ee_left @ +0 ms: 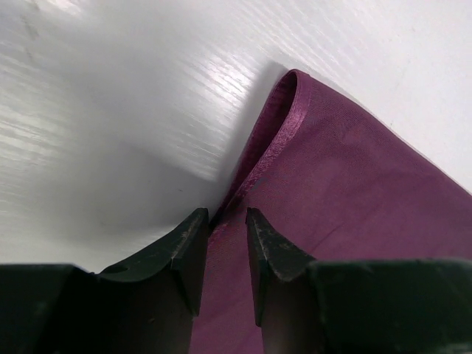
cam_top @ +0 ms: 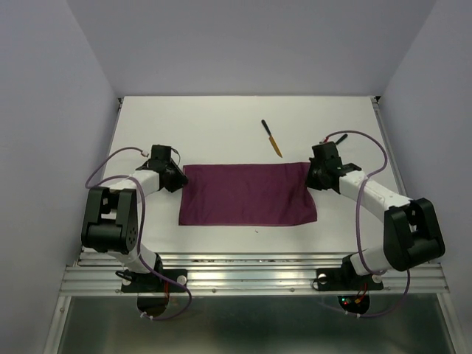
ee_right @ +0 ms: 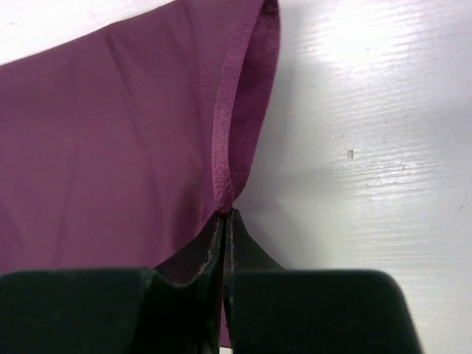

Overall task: Fold the napkin into a case and place the utensils inside
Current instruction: Fold the rectangle-folded napkin at the center of the board.

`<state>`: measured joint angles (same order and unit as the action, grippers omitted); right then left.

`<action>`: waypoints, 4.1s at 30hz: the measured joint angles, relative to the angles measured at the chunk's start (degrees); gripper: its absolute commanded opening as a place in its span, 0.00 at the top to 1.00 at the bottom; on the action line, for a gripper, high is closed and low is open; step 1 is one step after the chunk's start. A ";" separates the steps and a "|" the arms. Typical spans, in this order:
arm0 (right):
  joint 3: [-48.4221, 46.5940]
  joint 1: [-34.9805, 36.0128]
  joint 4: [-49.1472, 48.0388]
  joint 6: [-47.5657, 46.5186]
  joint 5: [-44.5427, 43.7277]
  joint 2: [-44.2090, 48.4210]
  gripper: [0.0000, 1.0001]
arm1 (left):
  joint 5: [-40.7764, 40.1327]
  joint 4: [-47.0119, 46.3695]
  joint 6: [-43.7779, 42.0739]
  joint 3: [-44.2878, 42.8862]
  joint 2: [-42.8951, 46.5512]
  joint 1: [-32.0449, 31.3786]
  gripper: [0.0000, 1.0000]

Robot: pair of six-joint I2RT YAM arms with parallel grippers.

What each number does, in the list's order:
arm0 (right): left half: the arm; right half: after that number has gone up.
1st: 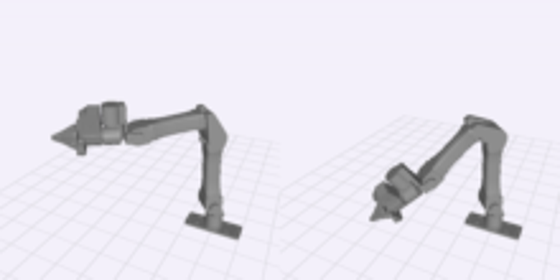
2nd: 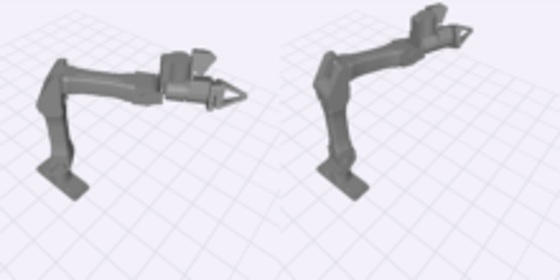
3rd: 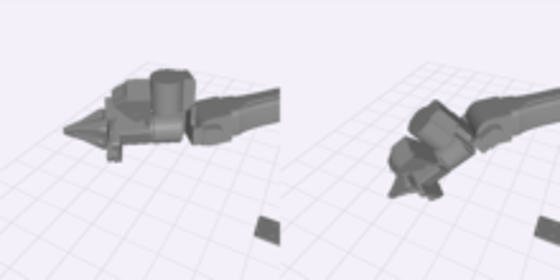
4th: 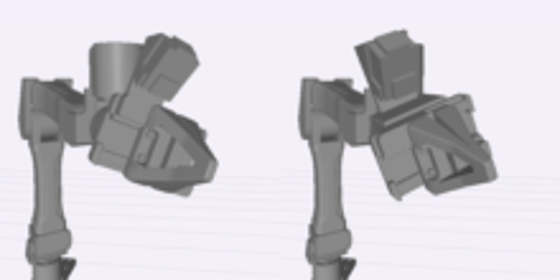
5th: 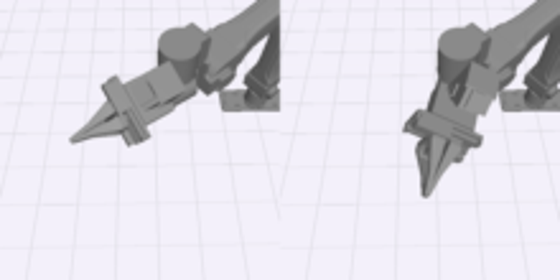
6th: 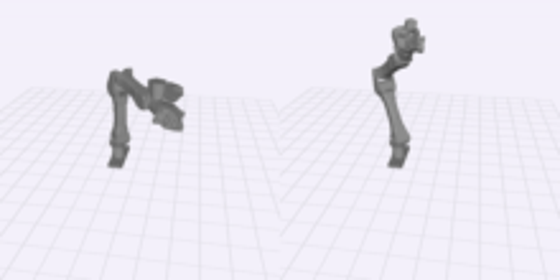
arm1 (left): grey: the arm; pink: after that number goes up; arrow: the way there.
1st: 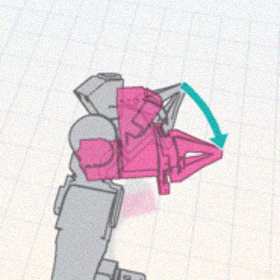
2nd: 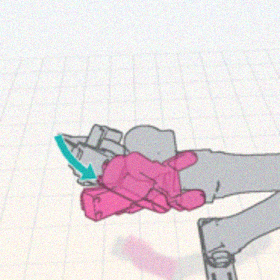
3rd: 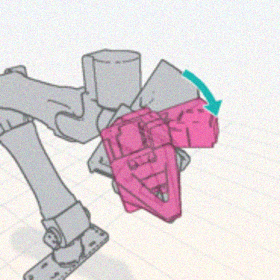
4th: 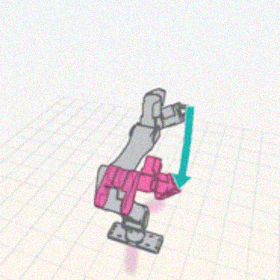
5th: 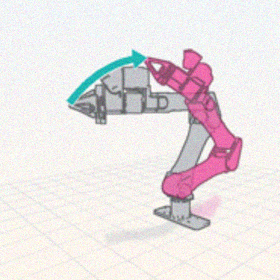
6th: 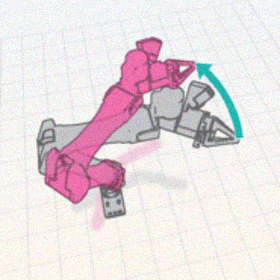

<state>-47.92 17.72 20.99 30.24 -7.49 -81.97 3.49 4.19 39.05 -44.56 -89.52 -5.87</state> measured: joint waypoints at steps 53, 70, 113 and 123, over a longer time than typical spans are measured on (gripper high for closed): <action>-47.19 29.29 -1.31 4.76 10.91 -39.54 0.99 | 3.43 -4.24 0.85 -0.24 -1.95 -3.43 0.61; -55.08 32.24 0.26 4.72 12.74 -46.60 0.99 | 4.07 -4.83 0.87 -0.28 -2.32 -3.43 0.61; -63.39 33.99 3.50 4.07 14.49 -52.33 0.99 | 4.20 -4.79 0.87 -0.28 -2.29 -3.43 0.62; -60.92 34.18 3.10 4.00 12.33 -52.11 0.99 | 3.28 2.56 0.17 -0.50 1.40 -2.64 0.67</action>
<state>-108.84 51.90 24.10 34.24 4.84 -134.08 6.76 6.74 39.22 -45.06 -88.12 -8.51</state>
